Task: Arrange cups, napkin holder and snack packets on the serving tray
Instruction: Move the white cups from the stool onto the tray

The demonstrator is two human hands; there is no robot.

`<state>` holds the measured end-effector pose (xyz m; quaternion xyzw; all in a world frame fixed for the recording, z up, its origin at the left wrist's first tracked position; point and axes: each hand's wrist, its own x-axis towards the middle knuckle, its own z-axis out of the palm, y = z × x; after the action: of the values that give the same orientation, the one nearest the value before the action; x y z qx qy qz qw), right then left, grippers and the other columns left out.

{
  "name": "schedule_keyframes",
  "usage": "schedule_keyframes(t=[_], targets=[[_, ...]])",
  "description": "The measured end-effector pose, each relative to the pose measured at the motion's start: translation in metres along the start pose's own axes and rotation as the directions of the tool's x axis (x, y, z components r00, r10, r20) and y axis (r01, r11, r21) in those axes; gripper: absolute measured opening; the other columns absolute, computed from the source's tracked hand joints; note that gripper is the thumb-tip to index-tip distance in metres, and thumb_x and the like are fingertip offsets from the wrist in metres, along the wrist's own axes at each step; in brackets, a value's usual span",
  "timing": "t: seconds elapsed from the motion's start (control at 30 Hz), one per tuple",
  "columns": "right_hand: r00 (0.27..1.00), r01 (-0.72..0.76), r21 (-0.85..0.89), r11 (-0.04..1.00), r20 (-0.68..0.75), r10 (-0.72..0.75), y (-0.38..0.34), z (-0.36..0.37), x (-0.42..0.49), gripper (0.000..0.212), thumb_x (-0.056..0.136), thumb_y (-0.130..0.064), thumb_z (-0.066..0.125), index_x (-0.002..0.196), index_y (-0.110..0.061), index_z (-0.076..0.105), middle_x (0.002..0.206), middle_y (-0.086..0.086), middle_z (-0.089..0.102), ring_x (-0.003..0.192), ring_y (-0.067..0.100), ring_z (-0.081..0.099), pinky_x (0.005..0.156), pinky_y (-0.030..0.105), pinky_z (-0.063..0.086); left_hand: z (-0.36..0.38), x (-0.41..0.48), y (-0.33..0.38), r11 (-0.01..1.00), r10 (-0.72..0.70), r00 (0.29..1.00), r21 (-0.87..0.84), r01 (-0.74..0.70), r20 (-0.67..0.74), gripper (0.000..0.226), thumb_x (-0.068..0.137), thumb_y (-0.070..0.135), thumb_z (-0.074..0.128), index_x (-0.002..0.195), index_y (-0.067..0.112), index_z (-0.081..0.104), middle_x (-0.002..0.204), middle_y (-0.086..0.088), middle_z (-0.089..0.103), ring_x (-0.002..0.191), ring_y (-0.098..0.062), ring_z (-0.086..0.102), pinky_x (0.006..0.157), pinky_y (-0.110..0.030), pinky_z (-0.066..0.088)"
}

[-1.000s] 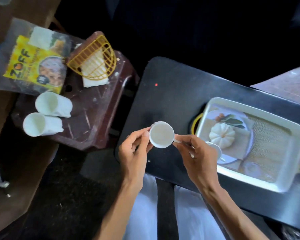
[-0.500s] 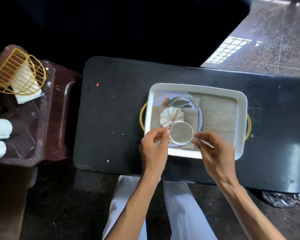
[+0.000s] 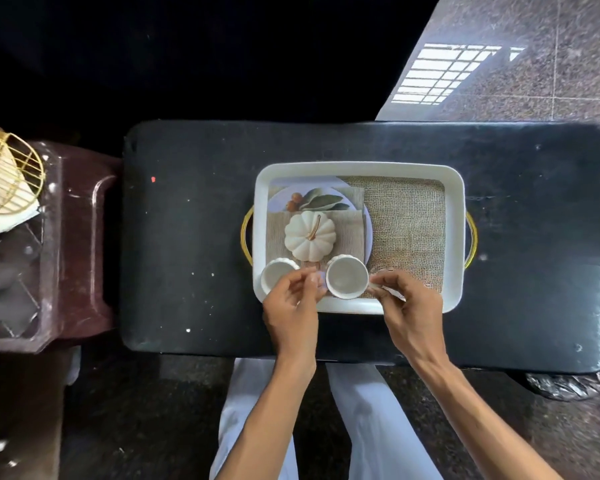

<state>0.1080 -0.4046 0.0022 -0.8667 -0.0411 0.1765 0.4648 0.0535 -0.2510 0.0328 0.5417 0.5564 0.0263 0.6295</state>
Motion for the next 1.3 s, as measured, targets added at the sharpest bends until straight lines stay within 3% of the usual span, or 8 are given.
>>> schedule_keyframes(t=[0.17,0.27,0.37,0.53,0.63,0.9,1.13,1.3], targets=[[1.000,-0.002,0.035,0.999,0.015,0.001,0.011,0.000,-0.001,0.013,0.082,-0.005,0.077,0.092,-0.014,0.072,0.089,-0.008,0.072,0.088,-0.001,0.068,0.078,0.011,0.052,-0.012,0.002,-0.002,0.990,-0.072,0.997,-0.120,0.070,-0.015,0.010,0.096,0.009,0.067,0.102,0.006,0.074,0.092,-0.013,0.079,0.089,-0.018,0.077,0.083,-0.027,0.062],[0.999,0.006,0.021,1.000,0.034,-0.007,0.016,0.003,-0.001,0.013,0.082,-0.006,0.077,0.092,-0.013,0.071,0.090,-0.005,0.072,0.088,0.000,0.067,0.077,0.007,0.049,-0.015,0.004,0.001,0.990,-0.062,0.998,-0.127,0.060,-0.012,0.013,0.098,0.009,0.064,0.105,0.002,0.073,0.086,-0.007,0.079,0.085,-0.016,0.077,0.082,-0.026,0.062],[0.998,0.013,-0.008,1.000,0.063,-0.013,0.018,0.008,0.000,0.011,0.083,-0.011,0.077,0.092,-0.013,0.071,0.089,-0.004,0.071,0.086,0.004,0.068,0.074,0.010,0.051,-0.019,0.007,0.005,0.992,-0.042,0.999,-0.122,0.039,-0.018,0.014,0.100,0.006,0.061,0.097,0.008,0.074,0.078,0.000,0.078,0.079,-0.011,0.075,0.077,-0.025,0.061],[0.995,0.018,-0.018,1.000,0.098,-0.016,0.018,0.015,-0.002,0.010,0.084,-0.011,0.076,0.091,-0.015,0.070,0.086,-0.018,0.066,0.085,0.004,0.067,0.074,0.023,0.057,-0.029,0.008,0.009,0.992,-0.023,1.000,-0.125,0.021,-0.017,0.016,0.100,0.007,0.060,0.095,0.013,0.074,0.077,0.002,0.078,0.078,-0.009,0.074,0.077,-0.023,0.061],[0.994,0.025,-0.066,0.998,0.104,-0.018,0.019,0.017,-0.003,0.009,0.085,-0.012,0.076,0.091,-0.015,0.070,0.085,-0.012,0.069,0.083,0.004,0.067,0.071,0.024,0.057,-0.038,0.009,0.010,0.991,-0.019,1.000,-0.133,0.016,-0.023,0.015,0.100,0.007,0.060,0.098,0.013,0.073,0.078,0.001,0.078,0.078,-0.009,0.075,0.078,-0.023,0.062],[0.994,0.013,-0.125,0.992,0.113,0.001,0.020,0.021,-0.003,0.010,0.086,-0.012,0.074,0.095,-0.014,0.070,0.085,-0.012,0.067,0.082,0.003,0.066,0.071,0.010,0.051,-0.054,0.012,0.015,0.987,-0.036,0.999,-0.155,0.032,-0.026,0.017,0.101,0.009,0.060,0.098,0.015,0.075,0.083,-0.002,0.078,0.083,-0.012,0.075,0.074,-0.022,0.061],[0.990,0.031,-0.171,0.985,0.139,-0.007,0.014,0.024,-0.004,0.015,0.085,-0.010,0.074,0.099,-0.011,0.069,0.088,-0.007,0.069,0.083,0.008,0.068,0.075,0.027,0.059,-0.074,0.018,0.021,0.980,-0.024,0.999,-0.197,0.019,-0.023,0.017,0.103,0.013,0.057,0.107,0.011,0.074,0.096,-0.011,0.078,0.095,-0.018,0.075,0.080,-0.027,0.062],[0.983,0.019,-0.262,0.965,0.182,0.030,-0.010,0.017,-0.007,0.041,0.084,0.004,0.072,0.121,-0.012,0.063,0.114,0.001,0.067,0.105,0.022,0.064,0.094,0.042,0.053,-0.096,0.021,0.027,0.971,-0.016,0.999,-0.237,0.008,-0.033,0.019,0.104,0.015,0.056,0.109,0.012,0.073,0.095,-0.007,0.080,0.097,-0.019,0.076,0.078,-0.025,0.062]])
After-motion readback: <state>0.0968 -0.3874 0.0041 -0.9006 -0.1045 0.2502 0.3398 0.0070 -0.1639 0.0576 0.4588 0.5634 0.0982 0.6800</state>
